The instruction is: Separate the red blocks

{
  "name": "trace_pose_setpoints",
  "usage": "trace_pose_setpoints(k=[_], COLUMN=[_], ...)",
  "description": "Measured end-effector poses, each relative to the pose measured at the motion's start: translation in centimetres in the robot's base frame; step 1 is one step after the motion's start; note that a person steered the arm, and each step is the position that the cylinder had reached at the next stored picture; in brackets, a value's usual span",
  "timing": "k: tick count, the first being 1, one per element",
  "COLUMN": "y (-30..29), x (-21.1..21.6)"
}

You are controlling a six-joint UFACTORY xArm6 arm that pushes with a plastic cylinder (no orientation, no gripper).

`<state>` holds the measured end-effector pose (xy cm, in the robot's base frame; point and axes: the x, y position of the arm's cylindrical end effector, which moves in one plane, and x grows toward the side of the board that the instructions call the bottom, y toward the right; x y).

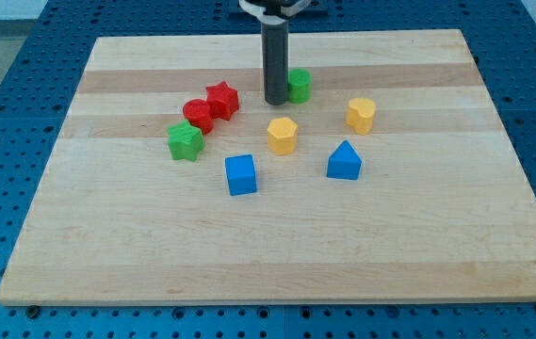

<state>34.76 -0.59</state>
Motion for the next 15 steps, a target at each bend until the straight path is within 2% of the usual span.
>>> trace_pose_setpoints(k=[2,3,6,10,15], y=[-2.5,-5.6,-9.5,-7.1,-11.6], x=[3.4,4.2,4.2,1.9,3.6])
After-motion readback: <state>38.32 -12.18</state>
